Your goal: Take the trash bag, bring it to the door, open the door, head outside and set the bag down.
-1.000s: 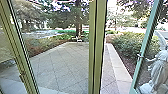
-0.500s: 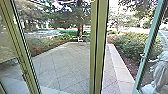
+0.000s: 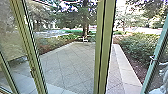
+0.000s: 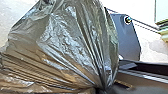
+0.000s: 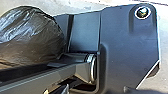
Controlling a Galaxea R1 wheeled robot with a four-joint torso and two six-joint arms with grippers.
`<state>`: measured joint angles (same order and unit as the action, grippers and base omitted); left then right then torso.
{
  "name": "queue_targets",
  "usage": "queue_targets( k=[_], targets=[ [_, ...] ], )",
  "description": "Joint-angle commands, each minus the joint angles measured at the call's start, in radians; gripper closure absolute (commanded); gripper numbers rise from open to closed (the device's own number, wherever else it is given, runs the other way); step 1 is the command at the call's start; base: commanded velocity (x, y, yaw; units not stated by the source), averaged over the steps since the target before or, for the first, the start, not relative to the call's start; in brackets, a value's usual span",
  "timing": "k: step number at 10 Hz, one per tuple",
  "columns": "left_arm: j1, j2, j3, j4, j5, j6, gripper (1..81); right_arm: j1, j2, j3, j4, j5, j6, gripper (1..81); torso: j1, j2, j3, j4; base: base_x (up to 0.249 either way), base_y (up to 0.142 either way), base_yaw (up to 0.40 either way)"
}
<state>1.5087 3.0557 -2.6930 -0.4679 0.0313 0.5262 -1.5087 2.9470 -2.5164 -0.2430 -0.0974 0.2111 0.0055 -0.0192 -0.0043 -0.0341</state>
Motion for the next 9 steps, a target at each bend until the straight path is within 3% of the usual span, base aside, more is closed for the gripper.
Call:
queue_targets(
  k=[1, 4, 9],
  targets=[
    [-0.069, 0.012, -0.031, 0.000, 0.065, 0.005, 81.1, 0.017, 0.051, -0.031, -0.015, -0.048, -0.004, 1.0, 0.000, 0.000, 0.000, 0.000, 0.000, 0.000, 0.000],
    [-0.080, 0.009, -0.034, 0.000, 0.064, 0.005, 81.1, -0.008, 0.121, -0.123, -0.016, 0.010, -0.004, 1.0, 0.000, 0.000, 0.000, 0.000, 0.000, 0.000, 0.000],
    [-0.080, 0.012, -0.034, 0.002, 0.065, 0.006, 81.1, -0.009, 0.141, -0.148, -0.012, 0.018, -0.004, 1.0, 0.000, 0.000, 0.000, 0.000, 0.000, 0.000, 0.000]
  ],
)
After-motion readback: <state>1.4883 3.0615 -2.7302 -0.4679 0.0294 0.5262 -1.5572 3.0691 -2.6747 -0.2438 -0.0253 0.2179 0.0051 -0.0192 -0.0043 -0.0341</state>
